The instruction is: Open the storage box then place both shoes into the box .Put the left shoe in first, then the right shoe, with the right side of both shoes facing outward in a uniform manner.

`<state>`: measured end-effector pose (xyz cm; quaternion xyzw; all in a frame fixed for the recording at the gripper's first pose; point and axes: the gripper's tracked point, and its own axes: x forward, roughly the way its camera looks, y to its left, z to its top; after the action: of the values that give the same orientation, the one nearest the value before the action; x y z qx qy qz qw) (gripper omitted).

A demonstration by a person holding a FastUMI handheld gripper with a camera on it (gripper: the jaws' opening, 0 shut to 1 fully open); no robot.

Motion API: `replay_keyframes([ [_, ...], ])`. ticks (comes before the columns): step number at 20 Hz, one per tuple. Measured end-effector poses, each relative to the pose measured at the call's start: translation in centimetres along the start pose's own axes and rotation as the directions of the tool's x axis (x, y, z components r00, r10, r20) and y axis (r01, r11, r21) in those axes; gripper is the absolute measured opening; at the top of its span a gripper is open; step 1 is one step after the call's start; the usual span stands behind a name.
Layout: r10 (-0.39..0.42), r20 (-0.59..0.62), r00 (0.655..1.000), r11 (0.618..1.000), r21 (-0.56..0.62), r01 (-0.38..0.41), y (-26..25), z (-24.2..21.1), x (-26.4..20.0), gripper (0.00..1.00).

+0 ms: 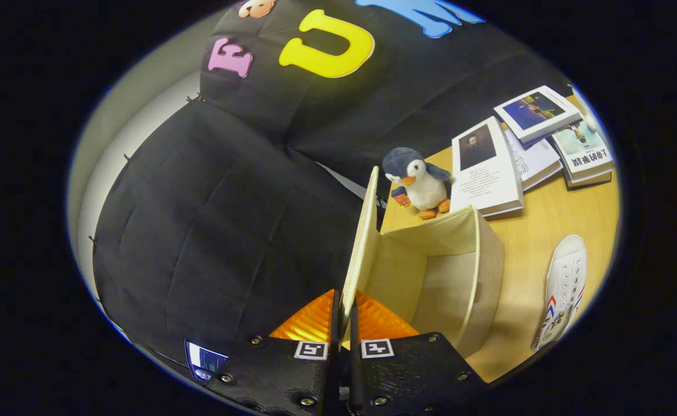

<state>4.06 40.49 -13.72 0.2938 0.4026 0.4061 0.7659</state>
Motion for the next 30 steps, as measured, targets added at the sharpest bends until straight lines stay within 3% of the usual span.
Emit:
replay_keyframes([
  [11,0.076,-0.052,0.996,0.995,-0.053,-0.079,7.9,-1.5,8.9,0.07],
  [20,0.082,-0.104,0.991,0.988,-0.12,-0.094,10.1,-3.8,13.4,0.25],
  [23,0.044,-0.12,0.992,0.987,-0.146,-0.061,9.6,-4.2,13.7,0.72],
  [25,0.021,-0.119,0.993,0.985,-0.168,-0.041,9.1,-4.6,13.5,0.92],
  [26,0.016,-0.12,0.993,0.983,-0.181,-0.038,9.0,-4.6,13.0,0.96],
  [30,-0.003,-0.099,0.995,0.97,-0.241,-0.021,8.4,-4.0,9.9,0.97],
])
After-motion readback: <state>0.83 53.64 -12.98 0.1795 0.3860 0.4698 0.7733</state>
